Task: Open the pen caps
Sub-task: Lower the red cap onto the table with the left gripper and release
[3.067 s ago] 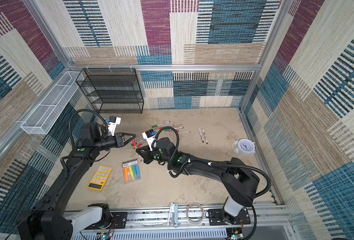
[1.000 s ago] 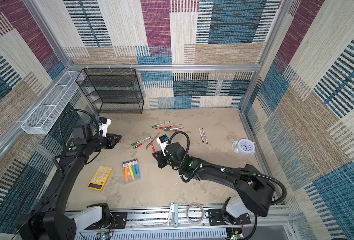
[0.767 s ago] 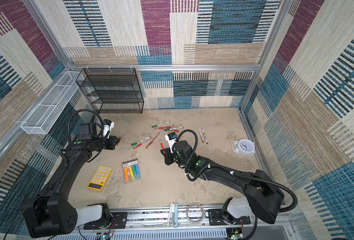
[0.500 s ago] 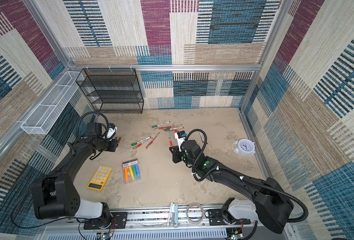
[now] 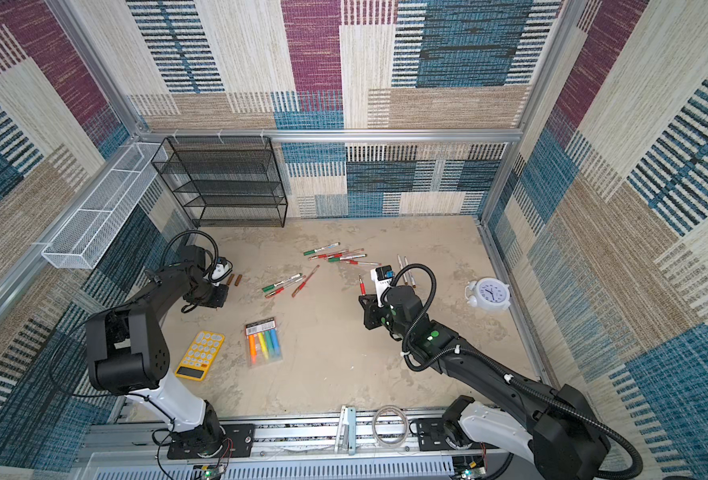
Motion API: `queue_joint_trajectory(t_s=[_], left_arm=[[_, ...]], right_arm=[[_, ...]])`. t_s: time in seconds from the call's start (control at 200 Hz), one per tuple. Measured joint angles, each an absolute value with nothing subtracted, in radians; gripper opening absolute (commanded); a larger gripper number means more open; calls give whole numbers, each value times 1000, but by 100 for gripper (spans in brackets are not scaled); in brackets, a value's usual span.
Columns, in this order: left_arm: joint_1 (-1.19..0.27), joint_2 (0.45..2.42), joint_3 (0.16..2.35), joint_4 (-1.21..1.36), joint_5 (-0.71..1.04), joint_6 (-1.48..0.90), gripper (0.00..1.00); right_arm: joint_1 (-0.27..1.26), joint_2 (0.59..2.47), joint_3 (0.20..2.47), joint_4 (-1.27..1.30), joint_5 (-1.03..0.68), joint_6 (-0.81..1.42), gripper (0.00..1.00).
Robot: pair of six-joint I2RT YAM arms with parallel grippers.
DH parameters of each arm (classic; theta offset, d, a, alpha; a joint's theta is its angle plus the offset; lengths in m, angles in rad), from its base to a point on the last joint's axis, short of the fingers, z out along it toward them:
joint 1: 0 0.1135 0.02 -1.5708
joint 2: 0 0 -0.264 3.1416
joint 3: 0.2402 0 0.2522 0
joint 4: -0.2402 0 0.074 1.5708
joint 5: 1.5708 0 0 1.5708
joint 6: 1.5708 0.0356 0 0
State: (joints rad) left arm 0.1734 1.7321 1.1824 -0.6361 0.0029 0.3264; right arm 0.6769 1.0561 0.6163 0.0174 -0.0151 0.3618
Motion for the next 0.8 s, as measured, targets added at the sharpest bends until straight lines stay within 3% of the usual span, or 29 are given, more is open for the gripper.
queue_joint_trajectory(t_s=[0.466,0.796], left_arm=[[176,1911,1310,-686,-51,331,0],[175,1958,1339,-699,-75,328,10]], right_arm=[[672,1000,586,-19,-15,358,0],[670,996,580,-20,-15,358,0]])
